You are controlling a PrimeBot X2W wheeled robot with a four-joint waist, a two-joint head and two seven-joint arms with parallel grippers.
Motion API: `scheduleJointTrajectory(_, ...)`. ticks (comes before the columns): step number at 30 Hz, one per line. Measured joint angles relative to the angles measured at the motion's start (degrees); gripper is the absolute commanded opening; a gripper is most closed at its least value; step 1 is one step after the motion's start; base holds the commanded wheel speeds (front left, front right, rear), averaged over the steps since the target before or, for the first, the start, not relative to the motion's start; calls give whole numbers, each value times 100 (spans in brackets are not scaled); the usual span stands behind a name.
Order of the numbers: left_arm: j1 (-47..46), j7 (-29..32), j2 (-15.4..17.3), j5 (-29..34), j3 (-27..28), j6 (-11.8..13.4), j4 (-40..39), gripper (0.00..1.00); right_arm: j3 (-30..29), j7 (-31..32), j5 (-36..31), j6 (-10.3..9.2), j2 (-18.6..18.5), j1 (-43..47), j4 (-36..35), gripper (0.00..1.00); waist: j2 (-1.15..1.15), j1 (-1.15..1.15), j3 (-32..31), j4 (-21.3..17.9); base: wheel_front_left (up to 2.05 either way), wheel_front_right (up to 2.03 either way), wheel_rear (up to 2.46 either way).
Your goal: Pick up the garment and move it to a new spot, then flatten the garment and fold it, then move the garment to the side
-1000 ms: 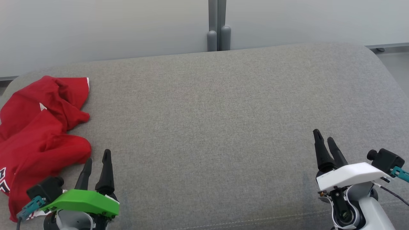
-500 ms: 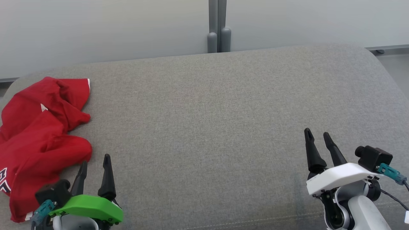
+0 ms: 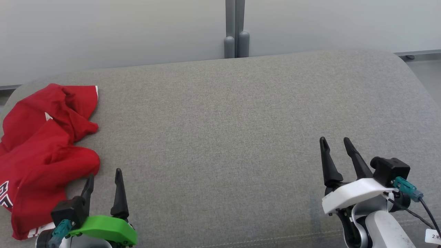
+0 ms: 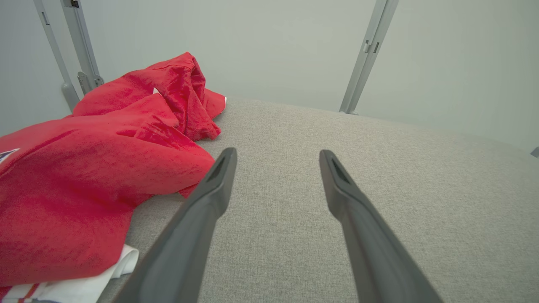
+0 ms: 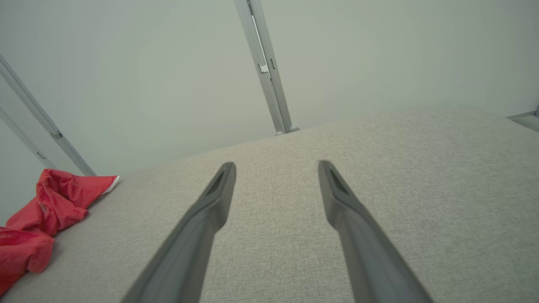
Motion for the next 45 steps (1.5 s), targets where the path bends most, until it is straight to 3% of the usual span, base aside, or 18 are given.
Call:
scheduleJointTrajectory(18,81,-368,22,1159,-193,224,-59,100,286,-349,-1371,-148,-35,-1,-99,100,0,0,-21,-6,0,0,0)
scheduleJointTrajectory(45,81,-370,24,1031,-237,224,59,100,207,-371,-1394,-143,-35,-1,-62,100,0,0,-43,-10,0,0,0)
